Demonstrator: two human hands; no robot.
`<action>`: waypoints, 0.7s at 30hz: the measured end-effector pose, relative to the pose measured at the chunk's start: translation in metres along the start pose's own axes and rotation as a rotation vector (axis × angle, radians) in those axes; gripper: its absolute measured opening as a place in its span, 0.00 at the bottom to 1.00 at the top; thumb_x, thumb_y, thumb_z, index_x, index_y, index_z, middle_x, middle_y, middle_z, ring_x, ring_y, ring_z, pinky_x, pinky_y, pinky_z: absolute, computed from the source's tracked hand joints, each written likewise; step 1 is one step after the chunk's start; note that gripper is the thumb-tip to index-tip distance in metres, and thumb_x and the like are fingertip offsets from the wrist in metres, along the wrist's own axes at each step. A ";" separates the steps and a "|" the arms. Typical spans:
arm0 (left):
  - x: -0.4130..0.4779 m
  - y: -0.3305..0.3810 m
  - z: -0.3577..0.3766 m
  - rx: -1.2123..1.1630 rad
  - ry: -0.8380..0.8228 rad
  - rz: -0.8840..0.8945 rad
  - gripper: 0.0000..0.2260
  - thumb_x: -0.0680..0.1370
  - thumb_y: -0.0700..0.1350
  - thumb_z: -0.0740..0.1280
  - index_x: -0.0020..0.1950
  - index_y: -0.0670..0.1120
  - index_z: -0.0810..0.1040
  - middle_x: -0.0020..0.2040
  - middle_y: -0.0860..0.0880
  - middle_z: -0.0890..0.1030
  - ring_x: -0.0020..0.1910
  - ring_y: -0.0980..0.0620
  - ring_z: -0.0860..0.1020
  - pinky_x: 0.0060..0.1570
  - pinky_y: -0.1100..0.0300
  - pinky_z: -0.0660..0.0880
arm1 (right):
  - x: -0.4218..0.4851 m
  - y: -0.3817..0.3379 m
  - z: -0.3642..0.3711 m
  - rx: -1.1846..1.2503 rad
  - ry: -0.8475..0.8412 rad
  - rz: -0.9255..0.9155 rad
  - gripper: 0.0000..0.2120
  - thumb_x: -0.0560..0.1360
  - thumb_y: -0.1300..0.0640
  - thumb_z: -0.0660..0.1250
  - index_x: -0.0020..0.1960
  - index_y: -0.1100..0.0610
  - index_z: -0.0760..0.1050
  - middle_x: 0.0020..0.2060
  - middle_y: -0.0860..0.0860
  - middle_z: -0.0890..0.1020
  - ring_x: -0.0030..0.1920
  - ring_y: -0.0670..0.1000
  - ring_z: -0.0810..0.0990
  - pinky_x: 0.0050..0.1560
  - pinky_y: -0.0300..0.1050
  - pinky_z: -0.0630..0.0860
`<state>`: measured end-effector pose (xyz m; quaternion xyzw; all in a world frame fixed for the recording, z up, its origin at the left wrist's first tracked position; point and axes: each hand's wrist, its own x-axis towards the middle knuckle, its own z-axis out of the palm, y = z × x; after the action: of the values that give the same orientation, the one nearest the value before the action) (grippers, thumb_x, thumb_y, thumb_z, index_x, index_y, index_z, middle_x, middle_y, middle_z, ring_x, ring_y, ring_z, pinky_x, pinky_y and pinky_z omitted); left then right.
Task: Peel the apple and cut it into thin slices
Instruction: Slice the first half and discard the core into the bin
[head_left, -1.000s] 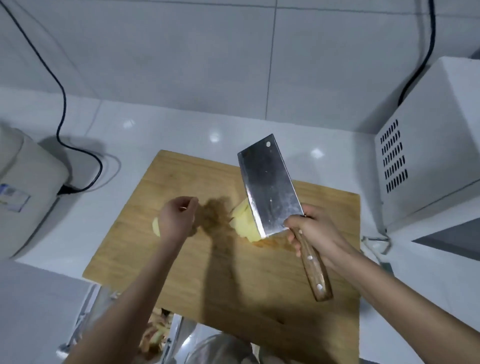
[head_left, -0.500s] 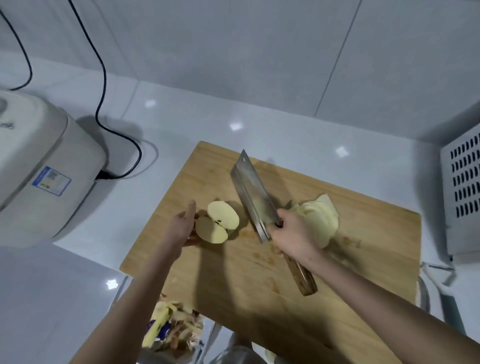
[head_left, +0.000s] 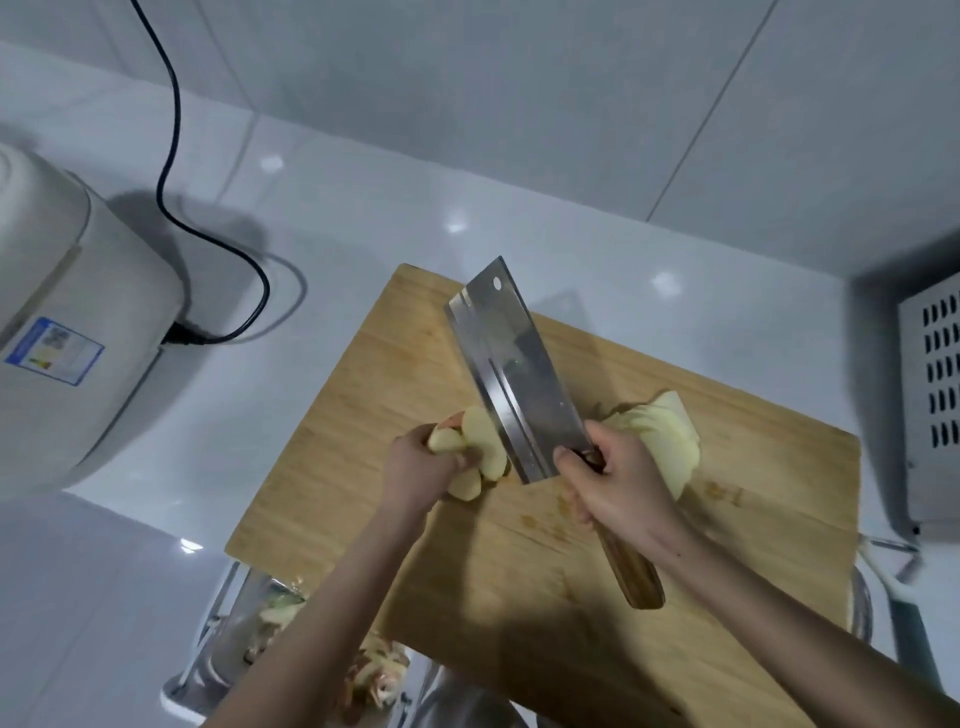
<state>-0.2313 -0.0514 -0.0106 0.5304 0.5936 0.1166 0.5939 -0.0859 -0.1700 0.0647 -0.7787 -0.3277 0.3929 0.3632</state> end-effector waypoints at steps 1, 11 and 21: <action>-0.002 -0.001 0.001 0.009 0.005 0.042 0.14 0.68 0.40 0.76 0.51 0.48 0.79 0.44 0.52 0.81 0.43 0.53 0.79 0.43 0.53 0.79 | -0.001 0.000 0.001 0.008 -0.010 -0.008 0.12 0.76 0.61 0.63 0.37 0.48 0.72 0.23 0.49 0.74 0.23 0.49 0.74 0.25 0.46 0.75; 0.000 0.015 -0.017 -0.672 -0.270 -0.172 0.19 0.67 0.37 0.72 0.57 0.42 0.76 0.44 0.42 0.83 0.43 0.44 0.82 0.39 0.50 0.80 | -0.002 -0.013 -0.008 0.133 -0.062 -0.020 0.09 0.77 0.59 0.63 0.39 0.52 0.74 0.24 0.52 0.75 0.21 0.48 0.72 0.21 0.39 0.70; -0.003 0.031 -0.008 -0.812 -0.431 -0.156 0.18 0.68 0.38 0.71 0.56 0.43 0.75 0.49 0.42 0.83 0.49 0.42 0.82 0.41 0.47 0.81 | -0.005 -0.021 -0.020 0.220 -0.072 -0.025 0.11 0.78 0.60 0.62 0.37 0.53 0.72 0.23 0.52 0.74 0.19 0.48 0.70 0.20 0.38 0.68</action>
<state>-0.2234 -0.0372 0.0170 0.2210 0.4012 0.1814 0.8702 -0.0762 -0.1685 0.0923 -0.7154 -0.3050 0.4495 0.4395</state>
